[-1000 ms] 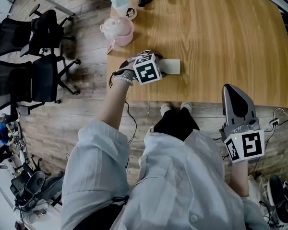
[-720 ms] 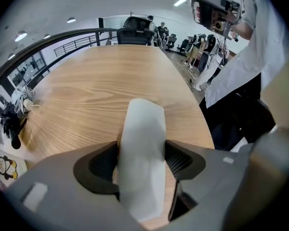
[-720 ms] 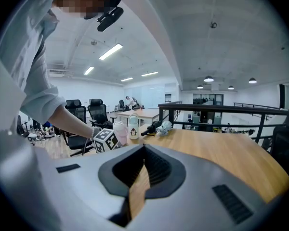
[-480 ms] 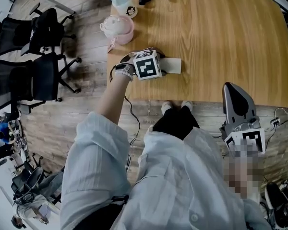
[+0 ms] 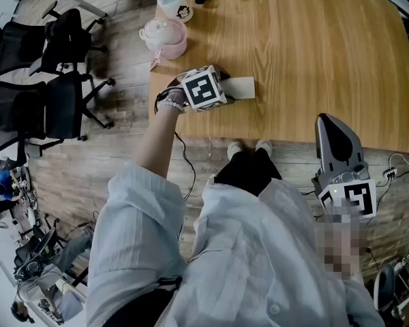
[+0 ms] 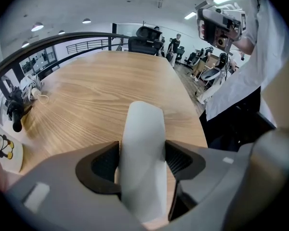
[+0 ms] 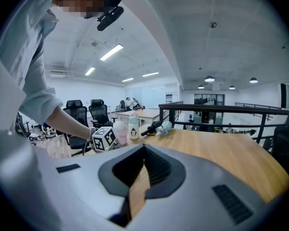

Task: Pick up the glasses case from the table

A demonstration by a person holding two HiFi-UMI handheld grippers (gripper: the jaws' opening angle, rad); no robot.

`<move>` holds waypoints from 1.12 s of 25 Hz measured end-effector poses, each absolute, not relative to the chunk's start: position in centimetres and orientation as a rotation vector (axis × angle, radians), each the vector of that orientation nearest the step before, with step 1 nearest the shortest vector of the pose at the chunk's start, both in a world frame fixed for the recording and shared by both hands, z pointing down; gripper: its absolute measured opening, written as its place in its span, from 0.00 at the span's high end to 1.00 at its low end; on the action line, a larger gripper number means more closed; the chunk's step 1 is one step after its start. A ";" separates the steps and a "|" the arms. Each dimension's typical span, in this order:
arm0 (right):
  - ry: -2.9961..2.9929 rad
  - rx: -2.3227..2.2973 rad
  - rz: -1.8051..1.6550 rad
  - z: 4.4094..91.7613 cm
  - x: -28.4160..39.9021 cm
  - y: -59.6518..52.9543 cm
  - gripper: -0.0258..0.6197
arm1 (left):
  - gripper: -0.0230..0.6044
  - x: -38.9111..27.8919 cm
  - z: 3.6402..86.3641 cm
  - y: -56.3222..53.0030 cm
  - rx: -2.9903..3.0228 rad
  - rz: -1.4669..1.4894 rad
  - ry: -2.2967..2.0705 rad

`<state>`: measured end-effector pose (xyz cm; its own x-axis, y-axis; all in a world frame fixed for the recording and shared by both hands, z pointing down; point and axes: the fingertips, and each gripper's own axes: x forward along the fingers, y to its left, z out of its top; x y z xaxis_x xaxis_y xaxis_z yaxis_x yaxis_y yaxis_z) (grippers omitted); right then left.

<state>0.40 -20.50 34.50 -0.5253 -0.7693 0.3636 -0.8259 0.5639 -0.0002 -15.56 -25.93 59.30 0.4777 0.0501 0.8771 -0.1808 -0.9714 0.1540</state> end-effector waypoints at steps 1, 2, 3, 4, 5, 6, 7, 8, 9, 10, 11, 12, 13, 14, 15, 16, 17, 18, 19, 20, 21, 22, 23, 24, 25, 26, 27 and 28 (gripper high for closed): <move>-2.482 1.305 0.245 34.5 0.5 -20.5 0.96 | 0.49 -15.6 59.1 -25.9 2.499 1.492 -0.128; -2.487 1.301 0.243 34.4 0.6 -20.5 0.96 | 0.49 -15.6 58.9 -25.9 2.500 1.487 -0.143; -2.493 1.298 0.240 34.4 0.6 -20.5 0.96 | 0.49 -15.6 58.6 -25.9 2.502 1.481 -0.160; -2.499 1.293 0.236 34.3 0.7 -20.5 0.96 | 0.49 -15.6 58.2 -25.9 2.505 1.475 -0.175; -2.506 1.289 0.232 34.2 0.7 -20.6 0.96 | 0.49 -15.6 57.8 -25.9 2.510 1.471 -0.188; -2.513 1.284 0.227 34.1 0.7 -20.6 0.96 | 0.49 -15.5 57.4 -25.9 2.518 1.468 -0.197; -2.520 1.279 0.222 33.9 0.7 -20.7 0.96 | 0.49 -15.4 56.9 -25.9 2.525 1.465 -0.203; -2.527 1.275 0.217 33.8 0.7 -20.8 0.96 | 0.49 -15.2 56.4 -25.9 2.531 1.463 -0.206; -2.535 1.273 0.212 33.6 0.6 -20.9 0.96 | 0.49 -15.1 55.8 -25.9 2.535 1.460 -0.209; -2.543 1.271 0.207 33.4 0.6 -21.0 0.96 | 0.49 -14.9 55.3 -25.9 2.539 1.454 -0.211; -2.550 1.271 0.203 33.3 0.6 -21.1 0.96 | 0.49 -14.7 54.7 -26.0 2.544 1.445 -0.215; -2.556 1.272 0.197 33.1 0.6 -21.1 0.96 | 0.49 -14.4 54.1 -26.1 2.551 1.436 -0.219; -2.562 1.273 0.191 32.9 0.6 -21.2 0.96 | 0.49 -14.2 53.6 -26.2 2.559 1.430 -0.224; -2.568 1.275 0.183 32.8 0.7 -21.2 0.96 | 0.49 -14.0 53.1 -26.4 2.570 1.428 -0.230; -2.574 1.278 0.175 32.6 0.8 -21.3 0.96 | 0.49 -13.8 52.6 -26.6 2.582 1.427 -0.236; -2.579 1.281 0.167 32.5 0.9 -21.5 0.96 | 0.49 -13.7 52.2 -26.9 2.593 1.423 -0.243; -2.584 1.285 0.161 32.4 1.0 -21.6 0.96 | 0.49 -13.5 51.7 -27.1 2.601 1.416 -0.250; -2.588 1.289 0.155 32.2 1.2 -21.7 0.96 | 0.49 -13.3 51.3 -27.2 2.608 1.408 -0.255; -2.592 1.293 0.149 32.1 1.4 -21.7 0.96 | 0.49 -13.1 50.9 -27.3 2.614 1.401 -0.258; -2.595 1.297 0.144 31.9 1.6 -21.8 0.96 | 0.49 -13.0 50.4 -27.4 2.620 1.396 -0.261; -2.598 1.301 0.138 31.7 1.8 -21.8 0.96 | 0.49 -12.8 50.0 -27.4 2.625 1.393 -0.264; -2.601 1.304 0.132 31.5 2.0 -21.9 0.96 | 0.49 -12.5 49.6 -27.4 2.630 1.391 -0.267; -2.604 1.307 0.127 31.2 2.3 -21.9 0.96 | 0.49 -12.3 49.2 -27.3 2.635 1.392 -0.271; -2.607 1.309 0.120 31.0 2.5 -22.1 0.96 | 0.49 -12.1 48.8 -27.4 2.641 1.393 -0.275; -2.612 1.312 0.115 30.8 2.7 -22.2 0.96 | 0.49 -11.9 48.4 -27.4 2.649 1.396 -0.279; -2.617 1.316 0.111 30.7 2.9 -22.4 0.96 | 0.49 -11.7 48.0 -27.5 2.660 1.395 -0.282; -2.621 1.321 0.107 30.6 3.1 -22.4 0.96 | 0.49 -11.4 47.5 -27.4 2.673 1.388 -0.282; -2.625 1.326 0.104 30.5 3.2 -22.5 0.96 | 0.49 -11.1 47.1 -27.4 2.685 1.375 -0.283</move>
<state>3.22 -22.52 30.49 -0.5780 -0.7892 0.2075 -0.8031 0.5952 0.0266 -11.09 -27.39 47.12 0.5717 -0.1140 0.8125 -0.2155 -0.9764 0.0146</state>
